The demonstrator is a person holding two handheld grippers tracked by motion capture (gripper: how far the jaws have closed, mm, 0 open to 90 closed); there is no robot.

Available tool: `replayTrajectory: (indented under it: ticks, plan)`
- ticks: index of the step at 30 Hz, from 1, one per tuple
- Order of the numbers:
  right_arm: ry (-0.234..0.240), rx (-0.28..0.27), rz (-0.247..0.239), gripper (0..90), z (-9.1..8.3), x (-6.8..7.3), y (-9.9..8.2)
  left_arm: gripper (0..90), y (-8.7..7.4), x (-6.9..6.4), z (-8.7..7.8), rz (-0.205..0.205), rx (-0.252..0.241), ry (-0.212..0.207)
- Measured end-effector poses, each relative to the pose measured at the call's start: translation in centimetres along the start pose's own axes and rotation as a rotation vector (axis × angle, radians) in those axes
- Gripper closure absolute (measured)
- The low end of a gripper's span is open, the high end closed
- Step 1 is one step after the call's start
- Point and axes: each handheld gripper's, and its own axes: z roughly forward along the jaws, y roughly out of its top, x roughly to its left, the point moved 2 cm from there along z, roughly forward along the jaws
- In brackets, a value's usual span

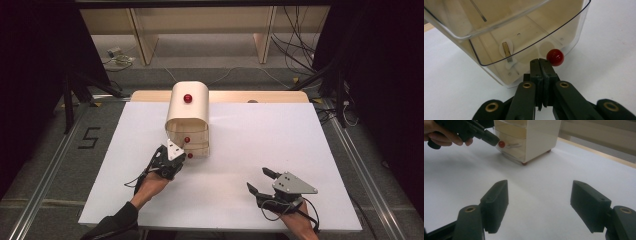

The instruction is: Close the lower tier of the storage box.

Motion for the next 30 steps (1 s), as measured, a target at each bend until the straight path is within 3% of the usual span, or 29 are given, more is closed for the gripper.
replayTrajectory:
  ticks: [19,23,28,30]
  plan:
    - [0.002,-0.005,0.004,31.5,0.0,-0.1,0.0,86.2,0.2,-0.1,0.3,-0.010,0.008,-0.004]
    - [0.005,-0.003,0.017,31.5,0.0,-0.2,-0.1,74.7,0.1,-0.3,-0.7,-0.020,0.005,-0.058]
    - [0.007,-0.013,0.027,31.6,-0.1,-0.7,-0.1,63.8,0.1,-1.4,-2.5,0.033,-0.018,-0.117]
    - [0.003,-0.011,0.026,31.5,-0.1,-0.6,0.0,61.6,0.1,-1.9,-2.9,0.035,-0.030,-0.135]
